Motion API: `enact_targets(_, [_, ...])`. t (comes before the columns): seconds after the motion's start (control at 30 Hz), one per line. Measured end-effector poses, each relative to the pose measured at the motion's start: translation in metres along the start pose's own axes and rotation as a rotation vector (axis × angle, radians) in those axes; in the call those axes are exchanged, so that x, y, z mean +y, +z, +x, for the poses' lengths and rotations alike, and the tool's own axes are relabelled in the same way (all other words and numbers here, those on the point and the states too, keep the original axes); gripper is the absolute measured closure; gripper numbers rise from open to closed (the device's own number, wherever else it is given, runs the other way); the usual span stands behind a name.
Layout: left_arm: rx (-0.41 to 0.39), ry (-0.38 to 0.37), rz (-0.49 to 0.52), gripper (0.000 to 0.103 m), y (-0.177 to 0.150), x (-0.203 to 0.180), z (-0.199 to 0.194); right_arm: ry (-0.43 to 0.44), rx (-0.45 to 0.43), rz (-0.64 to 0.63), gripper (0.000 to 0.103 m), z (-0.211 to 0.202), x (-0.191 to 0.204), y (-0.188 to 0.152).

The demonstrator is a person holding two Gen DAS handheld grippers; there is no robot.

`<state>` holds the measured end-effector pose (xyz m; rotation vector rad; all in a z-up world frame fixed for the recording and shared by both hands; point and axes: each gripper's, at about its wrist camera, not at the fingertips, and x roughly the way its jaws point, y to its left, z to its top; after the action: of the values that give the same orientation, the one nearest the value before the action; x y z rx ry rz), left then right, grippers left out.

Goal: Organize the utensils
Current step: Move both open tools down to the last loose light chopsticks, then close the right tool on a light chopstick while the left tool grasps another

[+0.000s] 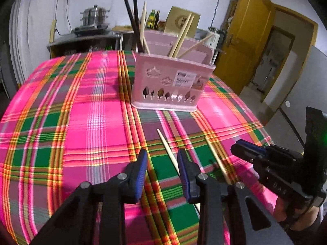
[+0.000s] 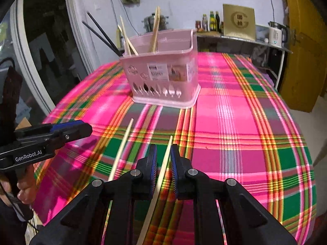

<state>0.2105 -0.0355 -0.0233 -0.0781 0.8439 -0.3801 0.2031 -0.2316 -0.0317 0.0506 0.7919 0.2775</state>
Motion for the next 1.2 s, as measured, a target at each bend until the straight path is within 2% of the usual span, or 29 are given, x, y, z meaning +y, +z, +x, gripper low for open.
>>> enact_targets(0.27, [0.099,0.007,-0.008,0.071,0.007,0.002,0.042,-0.025,0.094,-0.018,0.09,0.031,0.002,0.0])
enact_targets(0.43, [0.127,0.014,-0.004,0.071,0.009,0.001,0.055,-0.042,0.118,-0.027,0.09,0.039,0.0,-0.001])
enact_targets(0.6, [0.123,0.049,0.053,0.071,0.012,-0.01,0.062,-0.06,0.124,-0.046,0.09,0.039,0.0,0.001])
enact_targets(0.7, [0.121,0.083,0.101,0.076,0.012,-0.02,0.065,-0.069,0.125,-0.053,0.09,0.039,-0.001,0.001])
enact_targets(0.87, [0.125,0.103,0.15,0.09,0.015,-0.03,0.07,-0.083,0.125,-0.044,0.094,0.037,-0.008,0.001])
enact_targets(1.2, [0.156,0.089,0.18,0.091,0.026,-0.035,0.078,-0.093,0.139,-0.027,0.095,0.04,-0.015,0.007])
